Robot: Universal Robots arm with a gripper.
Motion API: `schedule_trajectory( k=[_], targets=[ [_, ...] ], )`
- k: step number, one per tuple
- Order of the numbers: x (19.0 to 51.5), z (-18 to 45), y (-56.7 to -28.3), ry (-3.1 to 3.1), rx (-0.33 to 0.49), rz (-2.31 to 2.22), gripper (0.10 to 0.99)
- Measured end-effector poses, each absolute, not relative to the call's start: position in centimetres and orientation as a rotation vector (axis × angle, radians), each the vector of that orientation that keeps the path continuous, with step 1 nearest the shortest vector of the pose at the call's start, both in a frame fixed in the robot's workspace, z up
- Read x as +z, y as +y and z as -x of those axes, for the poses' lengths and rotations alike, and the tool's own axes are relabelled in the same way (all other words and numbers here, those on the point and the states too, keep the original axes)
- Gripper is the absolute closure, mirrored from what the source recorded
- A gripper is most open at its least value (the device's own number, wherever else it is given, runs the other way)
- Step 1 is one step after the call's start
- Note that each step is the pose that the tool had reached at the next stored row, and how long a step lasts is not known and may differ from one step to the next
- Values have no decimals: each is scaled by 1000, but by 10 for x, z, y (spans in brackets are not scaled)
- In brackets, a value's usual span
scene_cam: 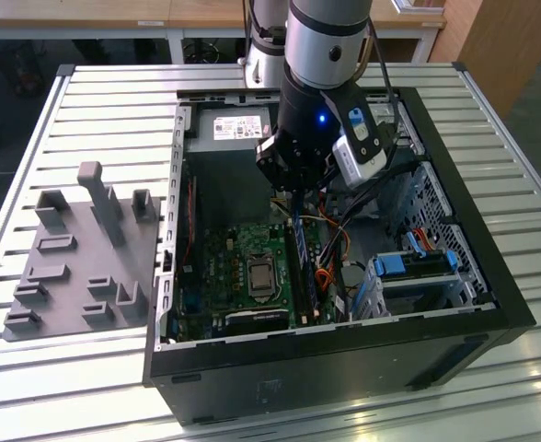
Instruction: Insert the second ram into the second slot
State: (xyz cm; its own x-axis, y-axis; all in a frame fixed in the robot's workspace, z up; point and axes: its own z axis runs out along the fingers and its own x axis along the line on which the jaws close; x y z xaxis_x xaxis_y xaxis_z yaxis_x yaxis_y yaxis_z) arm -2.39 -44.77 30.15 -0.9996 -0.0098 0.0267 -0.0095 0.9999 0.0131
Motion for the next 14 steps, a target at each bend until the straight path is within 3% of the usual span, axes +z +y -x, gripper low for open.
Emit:
schedule_trajectory(
  k=[14],
  targets=[
    [295, 24, -448, -3115, -20, -15, 949]
  ],
)
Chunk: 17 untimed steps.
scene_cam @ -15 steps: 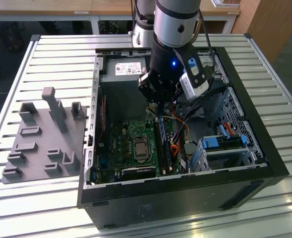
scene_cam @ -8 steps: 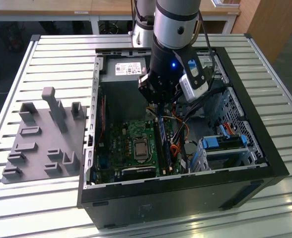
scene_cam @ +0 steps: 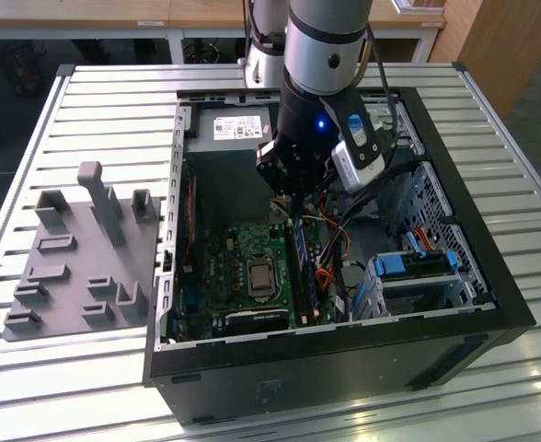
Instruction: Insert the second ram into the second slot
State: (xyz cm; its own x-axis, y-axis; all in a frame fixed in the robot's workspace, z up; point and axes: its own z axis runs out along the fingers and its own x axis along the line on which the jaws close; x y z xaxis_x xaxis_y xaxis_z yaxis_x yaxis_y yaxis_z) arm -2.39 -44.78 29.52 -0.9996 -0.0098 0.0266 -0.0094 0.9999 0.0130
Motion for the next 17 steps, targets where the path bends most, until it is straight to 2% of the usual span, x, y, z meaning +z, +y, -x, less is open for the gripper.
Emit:
schedule_trajectory(
  k=[17],
  targets=[
    [283, 24, -448, -3115, -20, -15, 949]
  ],
)
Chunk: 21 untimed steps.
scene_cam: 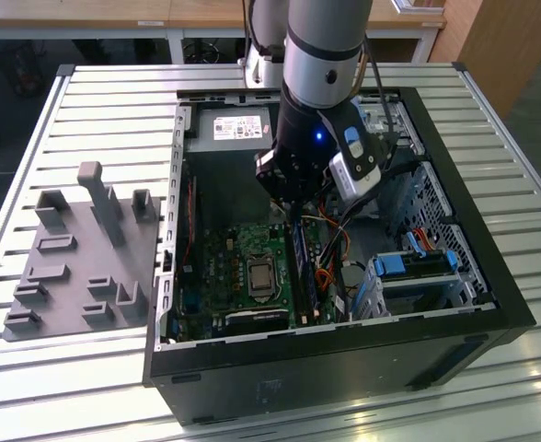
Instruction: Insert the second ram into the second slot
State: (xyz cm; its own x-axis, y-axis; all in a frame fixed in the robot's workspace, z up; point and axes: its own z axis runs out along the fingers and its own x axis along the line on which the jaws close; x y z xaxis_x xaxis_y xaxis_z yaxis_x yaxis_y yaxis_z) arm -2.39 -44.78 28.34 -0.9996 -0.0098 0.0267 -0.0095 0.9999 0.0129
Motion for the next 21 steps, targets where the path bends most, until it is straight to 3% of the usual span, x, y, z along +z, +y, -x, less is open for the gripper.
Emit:
schedule_trajectory(
  k=[21],
  targets=[
    [277, 24, -448, -3115, -20, -15, 949]
  ],
)
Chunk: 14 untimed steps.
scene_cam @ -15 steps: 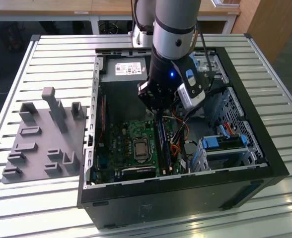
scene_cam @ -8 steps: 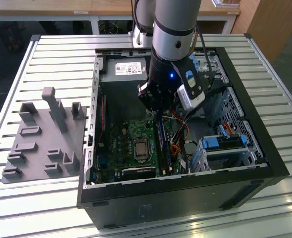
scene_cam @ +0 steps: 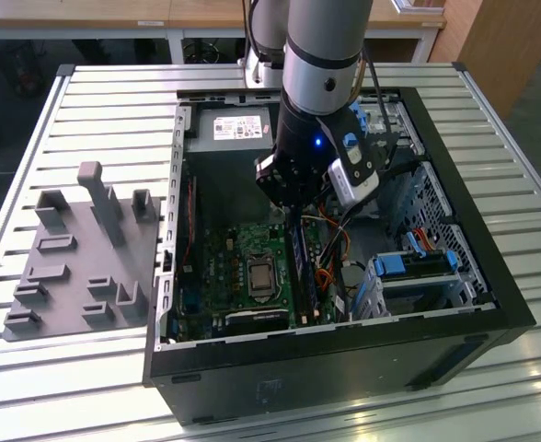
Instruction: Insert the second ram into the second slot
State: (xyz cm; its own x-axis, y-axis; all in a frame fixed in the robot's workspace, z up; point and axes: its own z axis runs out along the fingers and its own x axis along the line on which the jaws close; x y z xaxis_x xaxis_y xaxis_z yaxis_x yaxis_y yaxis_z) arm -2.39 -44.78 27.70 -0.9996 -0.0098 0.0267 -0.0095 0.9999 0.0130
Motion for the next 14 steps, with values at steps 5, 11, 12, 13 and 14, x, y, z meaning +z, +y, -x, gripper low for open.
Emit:
schedule_trajectory(
  k=[5, 11, 12, 13, 14],
  targets=[
    [276, 24, -448, -3115, -20, -15, 949],
    [274, 24, -448, -3115, -20, -15, 949],
    [274, 24, -448, -3115, -20, -15, 949],
    [274, 24, -448, -3115, -20, -15, 949],
    [273, 24, -448, -3115, -20, -15, 949]
  ],
)
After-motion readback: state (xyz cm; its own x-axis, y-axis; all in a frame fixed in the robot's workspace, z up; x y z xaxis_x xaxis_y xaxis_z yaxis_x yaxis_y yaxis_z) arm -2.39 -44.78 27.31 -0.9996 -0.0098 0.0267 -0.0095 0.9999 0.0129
